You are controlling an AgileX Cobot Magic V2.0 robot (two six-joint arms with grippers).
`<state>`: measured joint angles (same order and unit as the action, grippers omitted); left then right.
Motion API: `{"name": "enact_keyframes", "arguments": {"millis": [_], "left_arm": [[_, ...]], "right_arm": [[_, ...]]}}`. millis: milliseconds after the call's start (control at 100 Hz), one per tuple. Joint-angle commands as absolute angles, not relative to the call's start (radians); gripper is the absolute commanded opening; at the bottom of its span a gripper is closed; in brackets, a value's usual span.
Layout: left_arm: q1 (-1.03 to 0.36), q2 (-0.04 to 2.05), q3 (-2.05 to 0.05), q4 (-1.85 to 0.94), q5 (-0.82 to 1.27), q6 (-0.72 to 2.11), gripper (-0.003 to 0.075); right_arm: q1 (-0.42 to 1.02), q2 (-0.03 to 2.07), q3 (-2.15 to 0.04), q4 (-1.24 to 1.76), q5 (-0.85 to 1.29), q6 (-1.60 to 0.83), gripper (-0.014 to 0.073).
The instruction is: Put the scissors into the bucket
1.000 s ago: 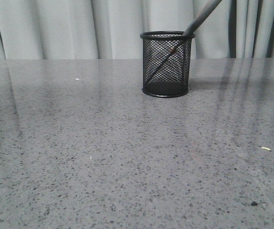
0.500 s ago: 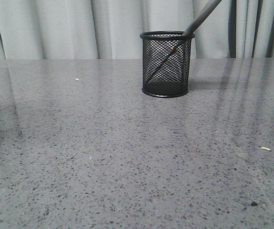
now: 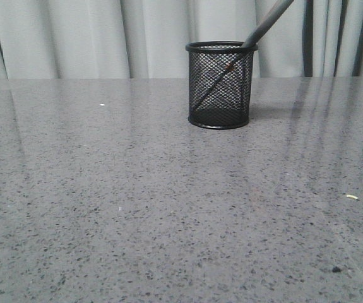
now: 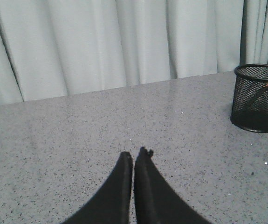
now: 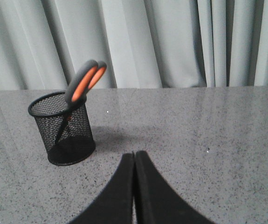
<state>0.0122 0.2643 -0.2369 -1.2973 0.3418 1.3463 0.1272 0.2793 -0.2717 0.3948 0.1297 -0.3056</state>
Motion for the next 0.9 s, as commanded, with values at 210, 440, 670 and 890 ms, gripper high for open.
{"name": "enact_keyframes", "arguments": {"millis": [210, 440, 670, 890], "left_arm": [[0.016, 0.22, -0.257, -1.377, 0.331, 1.348, -0.002], [0.016, 0.22, -0.257, -1.377, 0.331, 1.348, -0.002], [0.016, 0.22, -0.257, -1.377, 0.331, 1.348, -0.002], [0.016, 0.22, -0.257, -1.377, 0.331, 1.348, -0.002]], "right_arm": [[0.121, 0.285, -0.293, 0.403, 0.054, -0.317, -0.007], [0.121, 0.285, -0.293, 0.403, 0.054, -0.317, -0.007], [0.121, 0.285, -0.293, 0.403, 0.054, -0.317, -0.007], [0.121, 0.285, -0.293, 0.403, 0.054, -0.317, -0.007]]}}
